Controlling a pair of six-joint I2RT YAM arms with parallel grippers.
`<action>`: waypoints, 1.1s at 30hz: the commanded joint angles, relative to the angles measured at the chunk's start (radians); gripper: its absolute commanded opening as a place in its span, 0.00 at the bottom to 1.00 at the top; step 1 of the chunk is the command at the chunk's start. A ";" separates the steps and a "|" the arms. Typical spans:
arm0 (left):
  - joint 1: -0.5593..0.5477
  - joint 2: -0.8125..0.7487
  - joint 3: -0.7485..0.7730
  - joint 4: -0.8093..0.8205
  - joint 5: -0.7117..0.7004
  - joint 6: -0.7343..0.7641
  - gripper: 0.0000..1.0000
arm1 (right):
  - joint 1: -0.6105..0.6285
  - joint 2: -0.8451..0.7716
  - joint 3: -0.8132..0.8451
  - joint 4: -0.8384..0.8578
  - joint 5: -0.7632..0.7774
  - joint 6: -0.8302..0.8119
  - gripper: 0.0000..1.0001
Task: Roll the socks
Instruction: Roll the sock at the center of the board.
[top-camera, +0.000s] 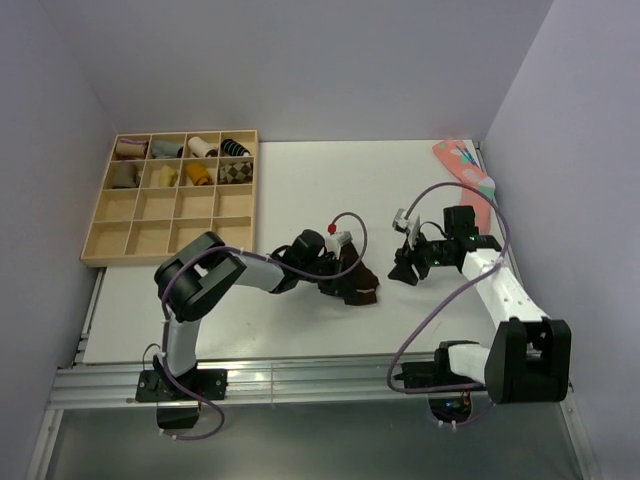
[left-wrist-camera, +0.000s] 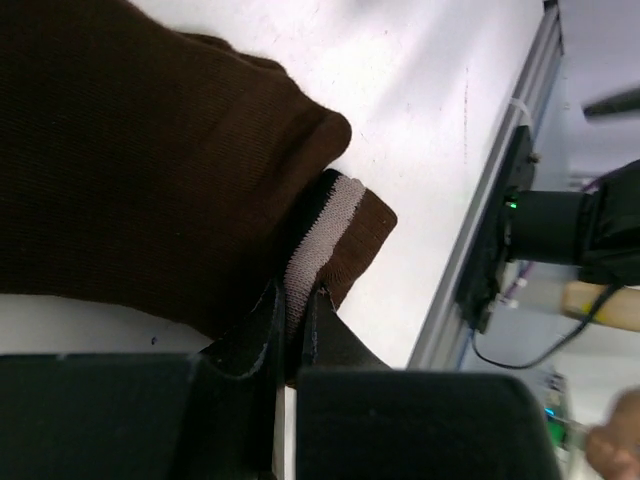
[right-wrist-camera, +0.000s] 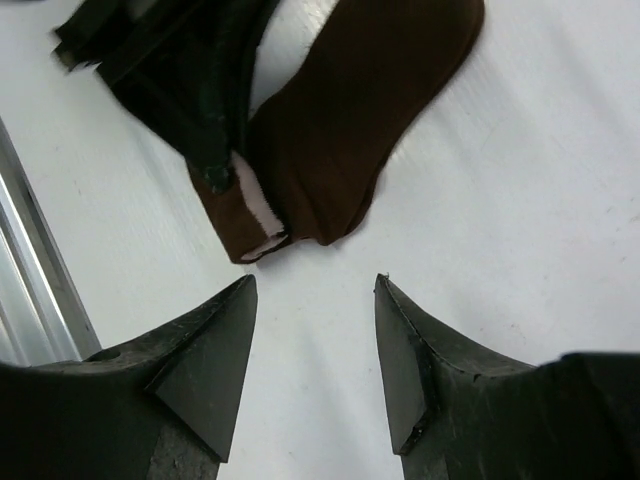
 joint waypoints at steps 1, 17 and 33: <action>0.033 0.069 0.039 -0.157 0.124 -0.052 0.00 | -0.008 -0.088 -0.032 -0.038 -0.076 -0.220 0.58; 0.070 0.167 0.194 -0.392 0.335 -0.167 0.00 | 0.348 -0.296 -0.302 0.084 0.160 -0.420 0.64; 0.088 0.200 0.240 -0.470 0.376 -0.186 0.00 | 0.570 -0.243 -0.350 0.267 0.290 -0.343 0.60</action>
